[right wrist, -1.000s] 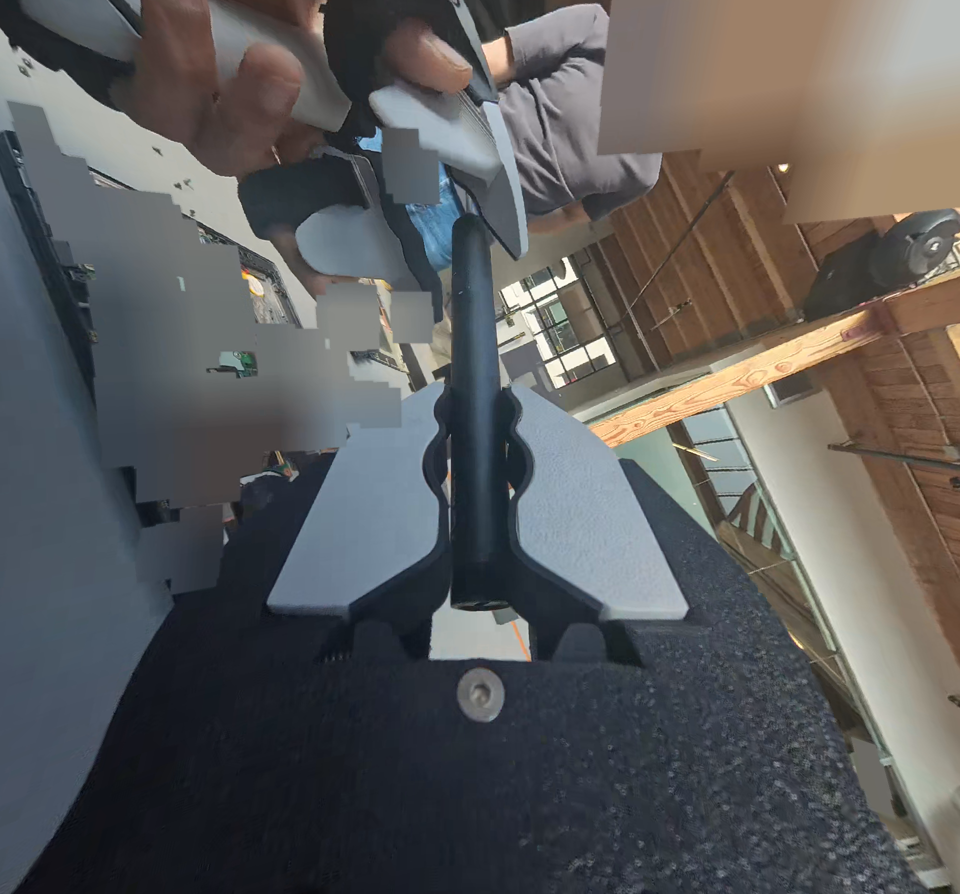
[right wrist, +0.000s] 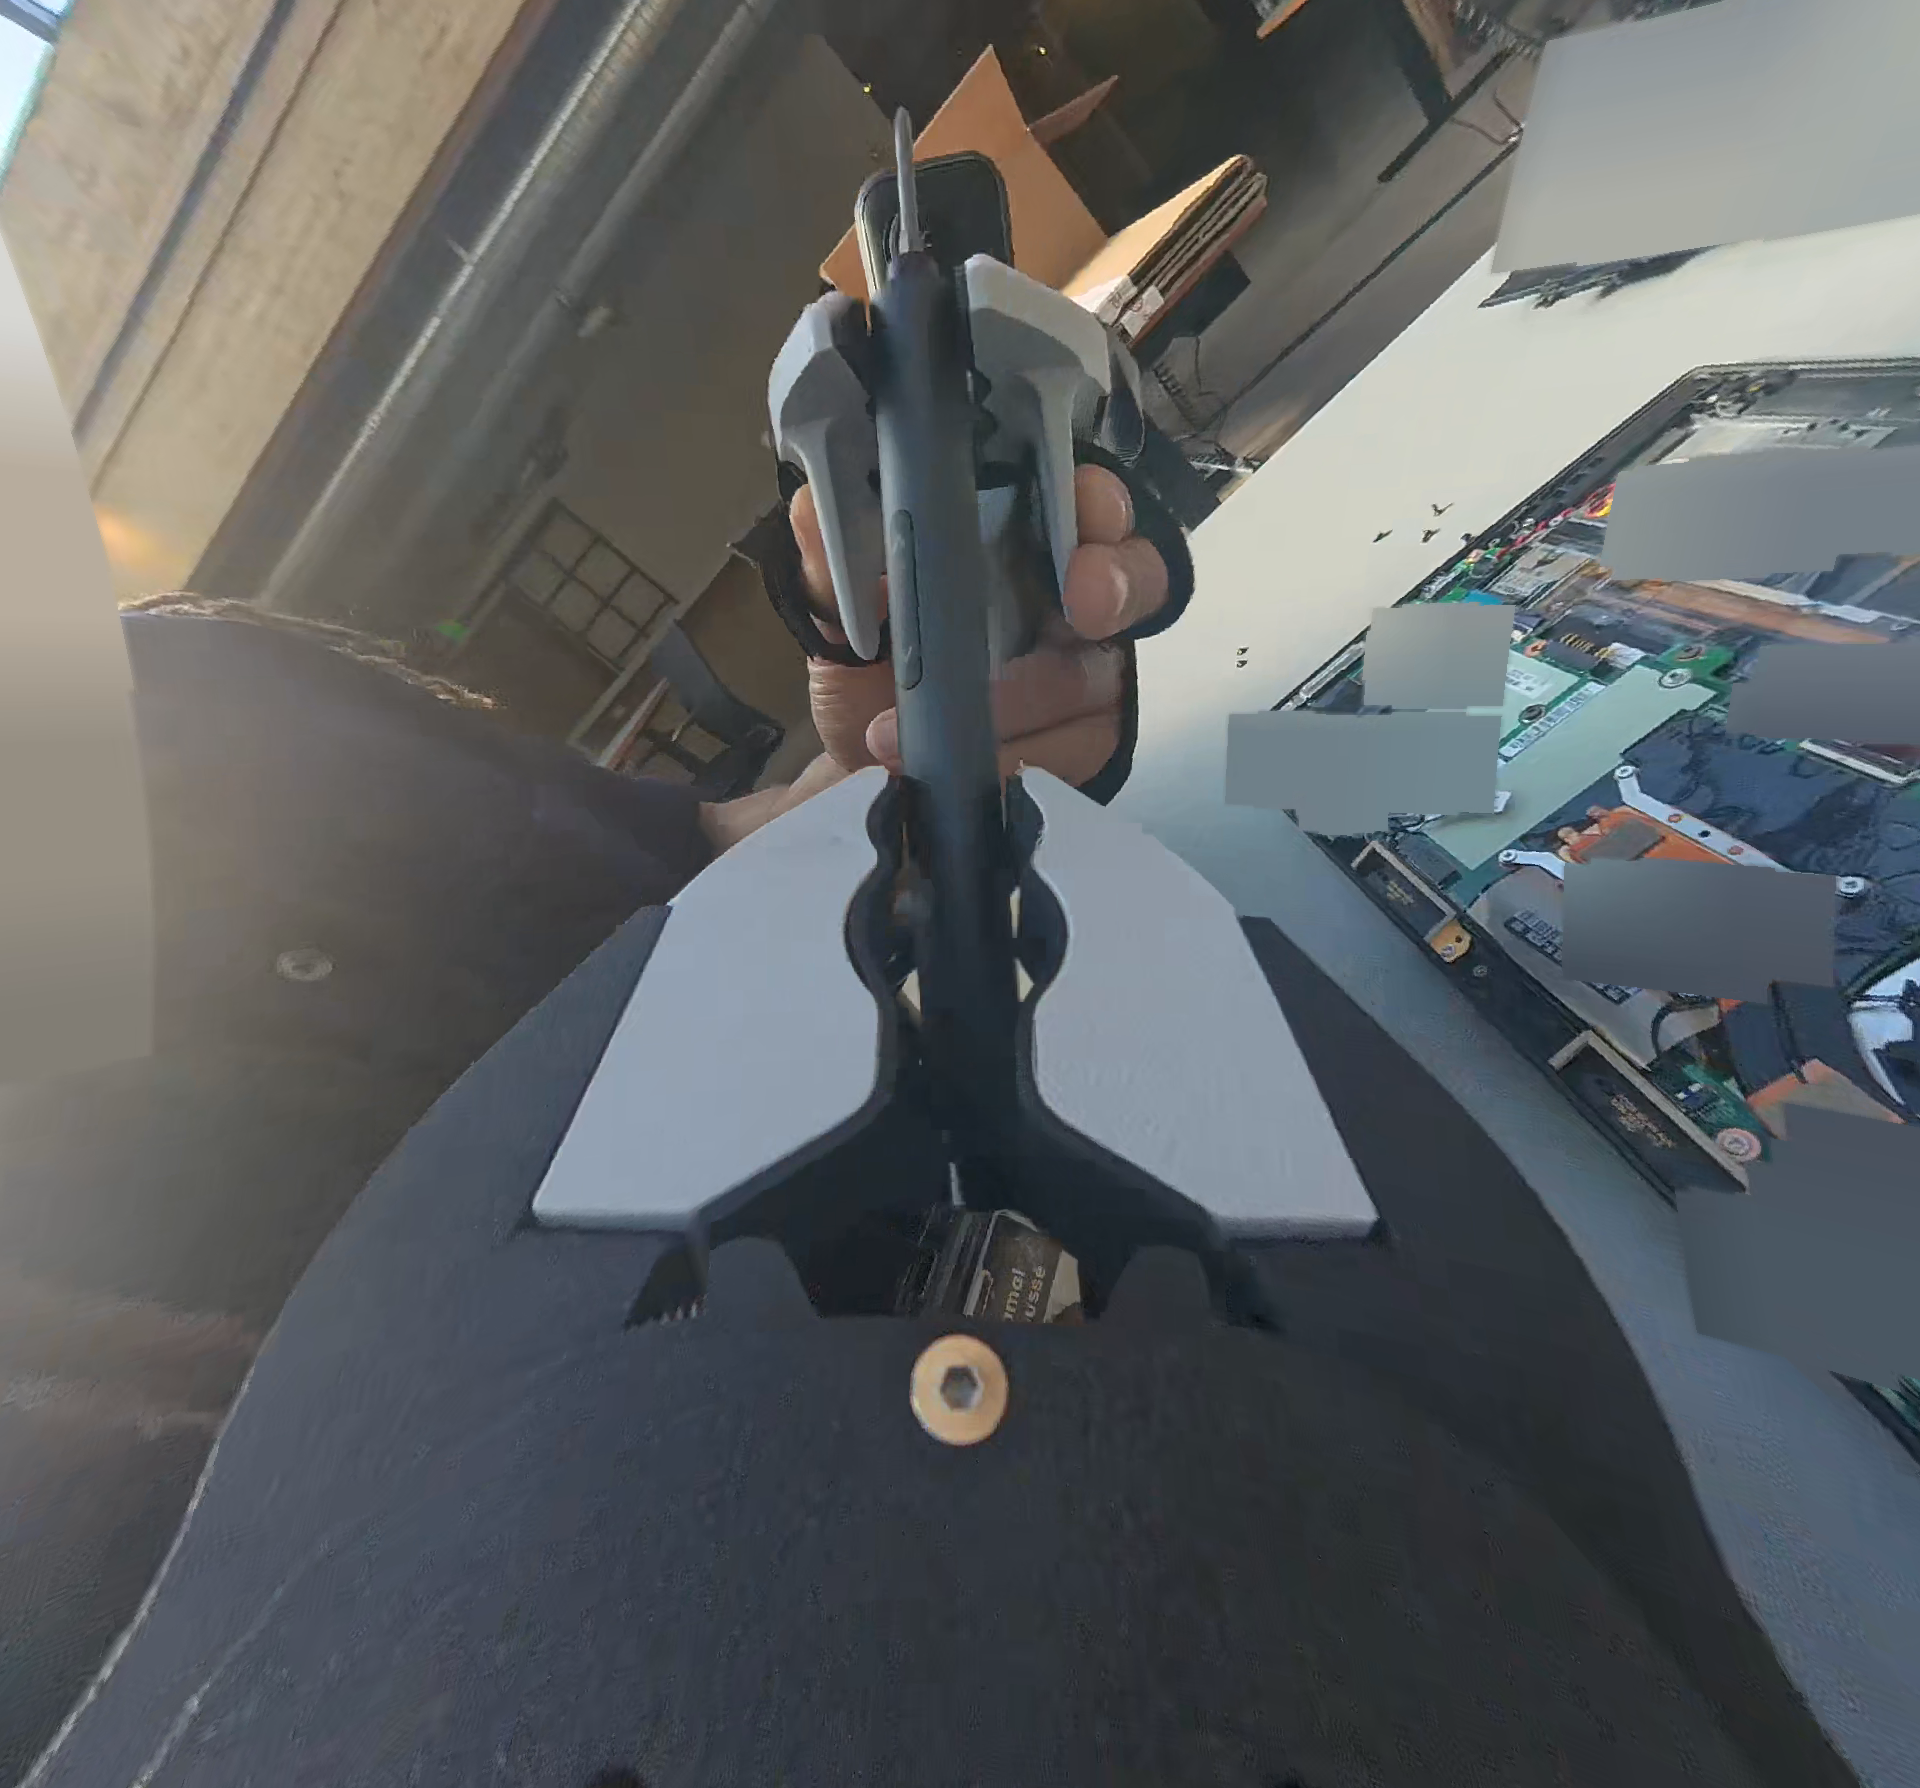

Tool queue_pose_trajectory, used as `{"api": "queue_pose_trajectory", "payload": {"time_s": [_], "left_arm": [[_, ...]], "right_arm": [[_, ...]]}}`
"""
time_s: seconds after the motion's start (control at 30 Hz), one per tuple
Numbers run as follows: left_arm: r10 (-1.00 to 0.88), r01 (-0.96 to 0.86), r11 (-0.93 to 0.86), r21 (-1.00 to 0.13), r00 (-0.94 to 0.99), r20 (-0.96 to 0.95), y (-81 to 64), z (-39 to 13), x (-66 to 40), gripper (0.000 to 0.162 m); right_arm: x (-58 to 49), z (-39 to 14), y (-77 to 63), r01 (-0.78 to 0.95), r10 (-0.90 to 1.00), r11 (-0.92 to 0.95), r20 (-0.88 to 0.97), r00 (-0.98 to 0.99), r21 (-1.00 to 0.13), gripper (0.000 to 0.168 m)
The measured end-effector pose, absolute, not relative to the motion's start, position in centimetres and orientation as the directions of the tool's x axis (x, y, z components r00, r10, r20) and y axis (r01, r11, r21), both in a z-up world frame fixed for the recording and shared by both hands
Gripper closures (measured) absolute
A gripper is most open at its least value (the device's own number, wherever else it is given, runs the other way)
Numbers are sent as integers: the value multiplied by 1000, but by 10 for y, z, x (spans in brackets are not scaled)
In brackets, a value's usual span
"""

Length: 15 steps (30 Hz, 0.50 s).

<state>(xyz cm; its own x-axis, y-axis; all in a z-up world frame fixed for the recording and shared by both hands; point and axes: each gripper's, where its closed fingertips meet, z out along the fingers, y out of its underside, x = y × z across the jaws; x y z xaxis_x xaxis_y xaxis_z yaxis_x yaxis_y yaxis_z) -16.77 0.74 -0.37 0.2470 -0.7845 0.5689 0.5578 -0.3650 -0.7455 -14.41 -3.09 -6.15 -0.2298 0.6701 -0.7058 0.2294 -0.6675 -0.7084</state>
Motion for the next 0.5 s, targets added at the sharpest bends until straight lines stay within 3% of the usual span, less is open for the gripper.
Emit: {"api": "queue_pose_trajectory", "payload": {"time_s": [0.2,0.3,0.4,0.5], "left_arm": [[-719,532,-428,-730,288,632,17,-21,-173,142],[-622,502,-463,-731,403,671,27,-36,-184,108],[-530,431,-481,-763,550,645,32,-51,-201,94],[-551,246,-467,-850,671,497,22,-58,-215,95]], "right_arm": [[-140,-72,-10,213,827,-521,-550,-111,-826,151],[-135,-84,6,267,935,-346,-353,26,-899,151],[-128,-92,12,341,960,-277,-271,66,-898,151],[-120,-101,17,394,946,-317,-316,71,-863,151]]}}
